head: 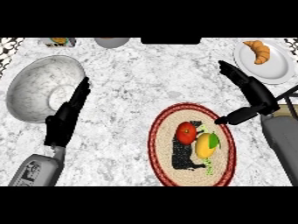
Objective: Pick the tomato from the placemat and place it in the tiered shelf
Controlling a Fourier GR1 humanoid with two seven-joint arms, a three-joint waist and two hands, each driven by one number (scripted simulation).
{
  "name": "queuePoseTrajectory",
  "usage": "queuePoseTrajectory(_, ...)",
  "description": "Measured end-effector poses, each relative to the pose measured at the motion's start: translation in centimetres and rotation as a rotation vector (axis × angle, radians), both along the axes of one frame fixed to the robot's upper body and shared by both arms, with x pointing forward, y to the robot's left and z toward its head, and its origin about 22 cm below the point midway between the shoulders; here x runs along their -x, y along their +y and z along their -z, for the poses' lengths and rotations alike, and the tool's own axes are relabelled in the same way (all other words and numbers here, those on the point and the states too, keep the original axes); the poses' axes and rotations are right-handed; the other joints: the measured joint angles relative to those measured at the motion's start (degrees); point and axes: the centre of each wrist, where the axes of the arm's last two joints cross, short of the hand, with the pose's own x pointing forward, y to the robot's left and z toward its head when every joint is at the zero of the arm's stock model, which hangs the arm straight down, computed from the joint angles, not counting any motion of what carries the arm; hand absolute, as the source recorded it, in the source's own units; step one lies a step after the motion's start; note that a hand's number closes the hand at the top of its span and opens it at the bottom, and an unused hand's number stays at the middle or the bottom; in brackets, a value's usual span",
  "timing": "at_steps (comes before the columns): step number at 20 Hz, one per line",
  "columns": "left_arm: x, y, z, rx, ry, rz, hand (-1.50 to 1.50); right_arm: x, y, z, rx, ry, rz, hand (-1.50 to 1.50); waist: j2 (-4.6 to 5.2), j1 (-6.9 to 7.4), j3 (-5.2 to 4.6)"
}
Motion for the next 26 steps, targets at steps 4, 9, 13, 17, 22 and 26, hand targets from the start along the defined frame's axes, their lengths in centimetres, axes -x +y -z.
queuePoseTrajectory(4, 0.5, -0.5, 0.2, 0.0, 0.002, -0.004, 0.0, -0.7, 1.3, -3.4, 0.13, 0.023, -0.066, -1.5, -0.25, -0.36, -0.05)
queuePoseTrajectory(9, 0.4, -0.4, 0.5, 0.004, 0.005, -0.014, 0.0, -0.8, 3.8, -7.3, 0.371, 0.043, -0.175, -1.5, -0.43, -0.72, -0.11)
queuePoseTrajectory(13, 0.5, 0.1, 0.1, 0.004, 0.012, -0.01, 0.0, 0.2, 5.6, -8.9, 0.584, 0.048, -0.233, -1.5, -0.53, -0.77, -0.1)
queuePoseTrajectory(17, 0.4, -0.2, -0.1, 0.006, 0.011, -0.013, 0.0, 2.0, 7.0, -10.1, 0.711, 0.052, -0.248, -1.5, -0.42, -0.85, -0.06)
queuePoseTrajectory(22, 0.8, 0.1, 0.5, 0.009, 0.009, -0.008, 0.0, 4.6, 8.0, -10.8, 0.759, 0.063, -0.241, -1.5, -0.24, -0.61, -0.03)
queuePoseTrajectory(26, 0.9, -0.4, 0.1, 0.008, 0.0, -0.005, 0.0, 6.0, 9.5, -11.5, 0.758, 0.055, -0.224, -1.5, -0.18, -0.45, -0.02)
